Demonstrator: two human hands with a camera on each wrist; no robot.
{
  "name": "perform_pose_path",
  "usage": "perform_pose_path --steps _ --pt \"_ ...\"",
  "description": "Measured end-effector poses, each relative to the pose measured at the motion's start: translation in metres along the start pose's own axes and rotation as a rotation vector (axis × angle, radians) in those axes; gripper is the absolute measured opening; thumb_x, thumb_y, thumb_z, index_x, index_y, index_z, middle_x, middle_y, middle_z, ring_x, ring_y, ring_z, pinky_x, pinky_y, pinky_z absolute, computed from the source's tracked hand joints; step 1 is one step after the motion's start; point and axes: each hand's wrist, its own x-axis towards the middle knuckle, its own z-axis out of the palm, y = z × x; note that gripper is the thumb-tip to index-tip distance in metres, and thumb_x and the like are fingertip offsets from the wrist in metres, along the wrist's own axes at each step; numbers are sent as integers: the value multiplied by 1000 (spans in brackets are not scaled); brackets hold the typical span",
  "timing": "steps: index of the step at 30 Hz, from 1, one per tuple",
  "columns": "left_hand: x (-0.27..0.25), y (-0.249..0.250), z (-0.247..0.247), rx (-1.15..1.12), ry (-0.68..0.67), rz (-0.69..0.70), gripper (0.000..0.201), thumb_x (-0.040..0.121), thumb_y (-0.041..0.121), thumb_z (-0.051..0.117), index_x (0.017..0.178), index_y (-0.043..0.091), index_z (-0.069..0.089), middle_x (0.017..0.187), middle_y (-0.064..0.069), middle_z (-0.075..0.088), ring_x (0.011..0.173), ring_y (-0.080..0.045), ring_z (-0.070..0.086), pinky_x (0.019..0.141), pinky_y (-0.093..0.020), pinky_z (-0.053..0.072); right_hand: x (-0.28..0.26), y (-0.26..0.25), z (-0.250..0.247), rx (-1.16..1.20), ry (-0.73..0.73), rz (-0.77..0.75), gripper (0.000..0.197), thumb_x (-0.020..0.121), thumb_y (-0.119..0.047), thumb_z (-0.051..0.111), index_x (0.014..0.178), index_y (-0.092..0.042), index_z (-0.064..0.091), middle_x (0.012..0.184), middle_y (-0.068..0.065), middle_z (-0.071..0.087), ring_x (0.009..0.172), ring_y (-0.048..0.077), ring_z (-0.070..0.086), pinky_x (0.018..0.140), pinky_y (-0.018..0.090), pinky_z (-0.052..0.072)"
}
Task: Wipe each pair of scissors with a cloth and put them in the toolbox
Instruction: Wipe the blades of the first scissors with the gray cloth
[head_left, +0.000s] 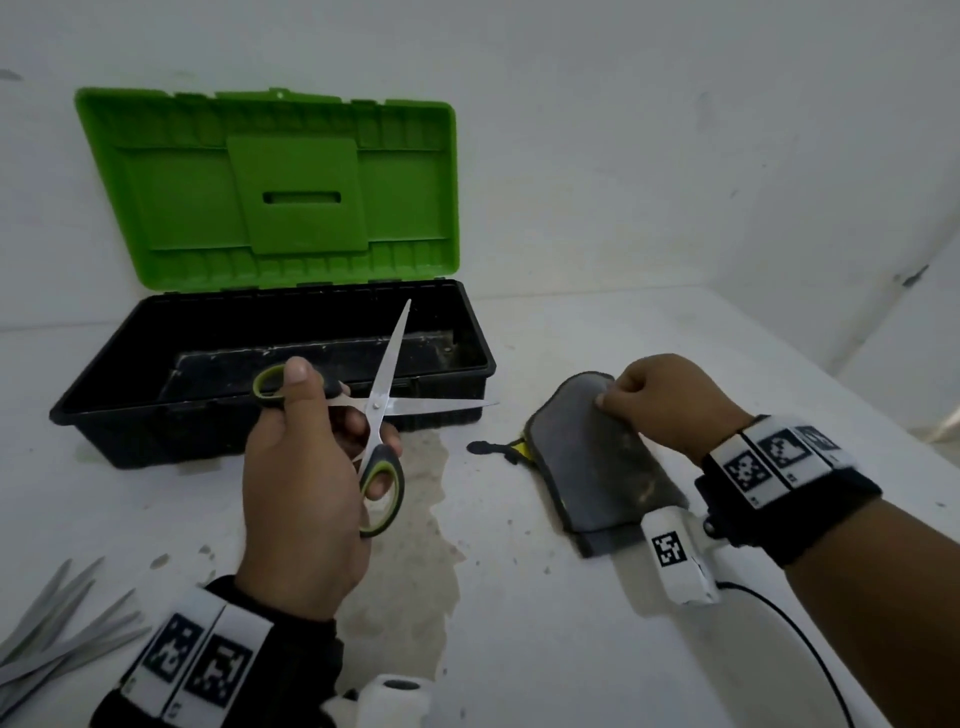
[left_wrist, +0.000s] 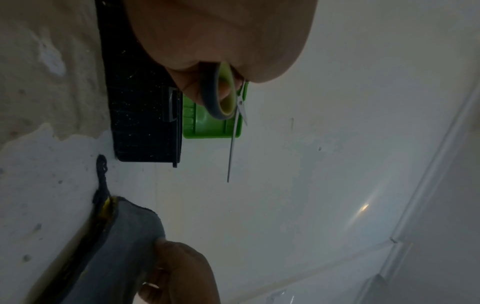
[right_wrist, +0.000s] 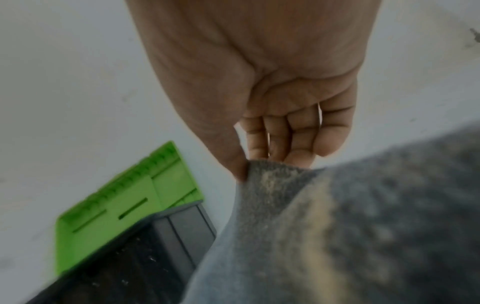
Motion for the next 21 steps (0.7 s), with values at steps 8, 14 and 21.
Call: perform_pose_path --steps 8,14,21 --pt "20 24 -1 -77 24 101 39 101 52 39 99 14 49 60 1 44 47 -17 54 34 -19 30 -30 -57 -10 542 349 -449 21 77 -8 65 61 -8 52 99 -9 67 109 -5 58 80 6 39" --pt "34 39 -4 -81 71 237 36 102 50 37 89 19 49 58 4 44 47 -16 54 37 -20 29 -38 -109 4 652 204 -575 22 81 -23 72 66 -15 59 61 9 58 55 26 51 51 27 39" --pt "52 42 -9 -7 167 390 39 100 53 39 72 28 52 58 3 47 57 -29 53 49 -38 39 -50 -166 25 533 298 -693 10 82 -27 77 82 -26 67 77 -18 66 73 -6 59 65 4 39"
